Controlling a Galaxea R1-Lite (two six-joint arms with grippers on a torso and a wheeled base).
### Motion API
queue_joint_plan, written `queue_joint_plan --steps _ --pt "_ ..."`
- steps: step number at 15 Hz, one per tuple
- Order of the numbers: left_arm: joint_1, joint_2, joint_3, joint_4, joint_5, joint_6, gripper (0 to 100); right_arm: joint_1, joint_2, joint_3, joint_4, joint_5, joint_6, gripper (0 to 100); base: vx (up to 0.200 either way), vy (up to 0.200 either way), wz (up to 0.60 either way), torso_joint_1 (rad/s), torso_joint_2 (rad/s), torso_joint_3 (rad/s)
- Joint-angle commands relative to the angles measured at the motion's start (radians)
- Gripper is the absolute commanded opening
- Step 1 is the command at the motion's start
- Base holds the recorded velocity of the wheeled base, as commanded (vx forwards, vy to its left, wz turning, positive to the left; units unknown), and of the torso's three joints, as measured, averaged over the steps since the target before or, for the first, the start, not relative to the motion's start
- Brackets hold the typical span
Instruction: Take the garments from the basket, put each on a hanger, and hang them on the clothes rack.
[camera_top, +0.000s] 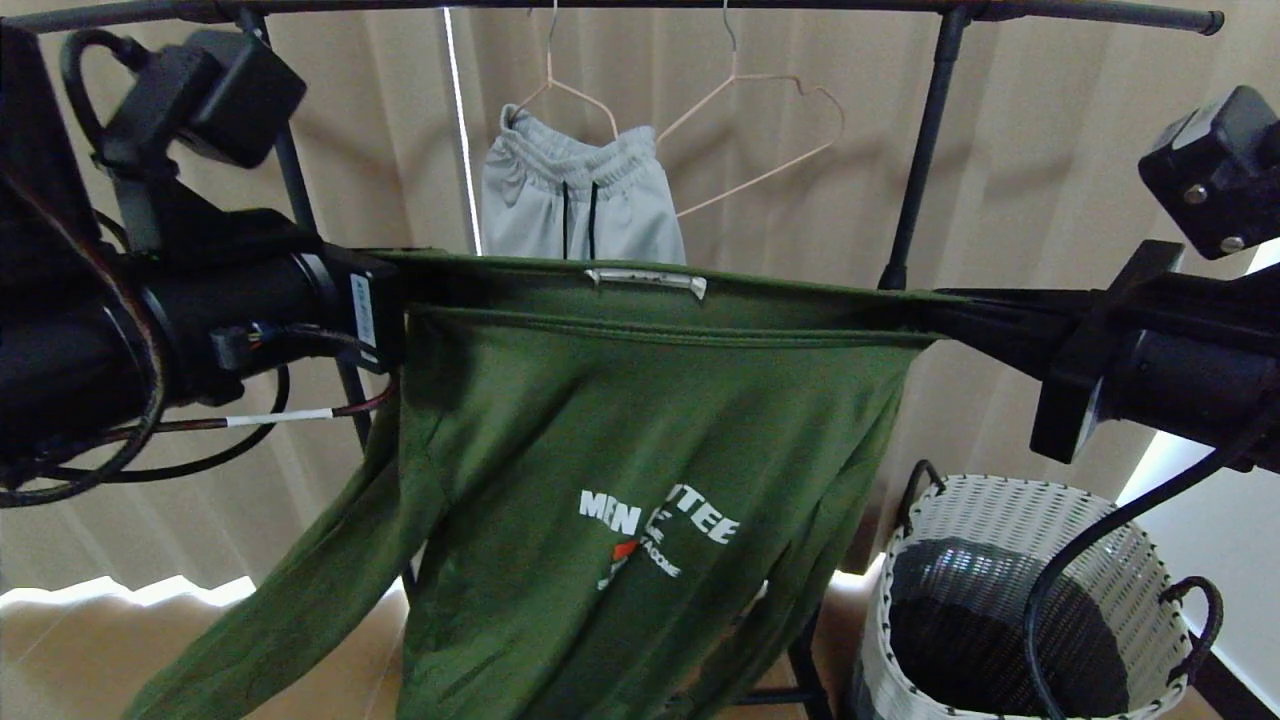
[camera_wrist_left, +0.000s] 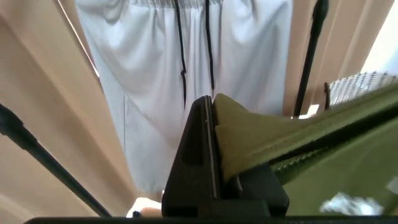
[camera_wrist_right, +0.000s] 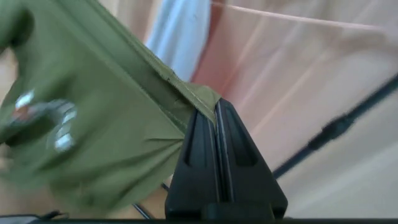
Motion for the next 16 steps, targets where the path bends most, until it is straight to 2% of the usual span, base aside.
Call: queue_joint_plan --steps 1,4,7,9,12,16 --pt "0.0 0.038 0.013 -0.002 0.005 0.0 0 -0.02 0.014 0.036 -0.03 -0.005 -0.003 0 0.0 0.0 0.0 0.0 0.0 0.0" --pt "-0.01 0.042 -0.015 -0.004 0.002 -0.002 0 -0.078 0.046 0.022 -0.047 -0.005 -0.012 0 0.0 0.0 0.0 0.0 0.0 0.0" --pt "-0.013 0.081 -0.165 0.001 -0.004 -0.013 0 -0.126 0.132 -0.048 -0.145 -0.005 -0.012 0 0.0 0.0 0.0 0.0 0.0 0.0" --pt "-0.014 0.113 -0.254 0.006 -0.003 -0.02 0 -0.149 0.172 -0.136 -0.148 -0.002 -0.01 0 0.0 0.0 0.0 0.0 0.0 0.0" --pt "-0.048 0.118 -0.253 0.021 -0.003 -0.02 0 -0.153 0.186 -0.185 -0.145 -0.002 -0.012 0 0.0 0.0 0.0 0.0 0.0 0.0" --pt "-0.05 0.119 -0.233 0.021 -0.004 -0.017 0 -0.155 0.153 -0.165 -0.139 -0.002 -0.01 0 0.0 0.0 0.0 0.0 0.0 0.0"
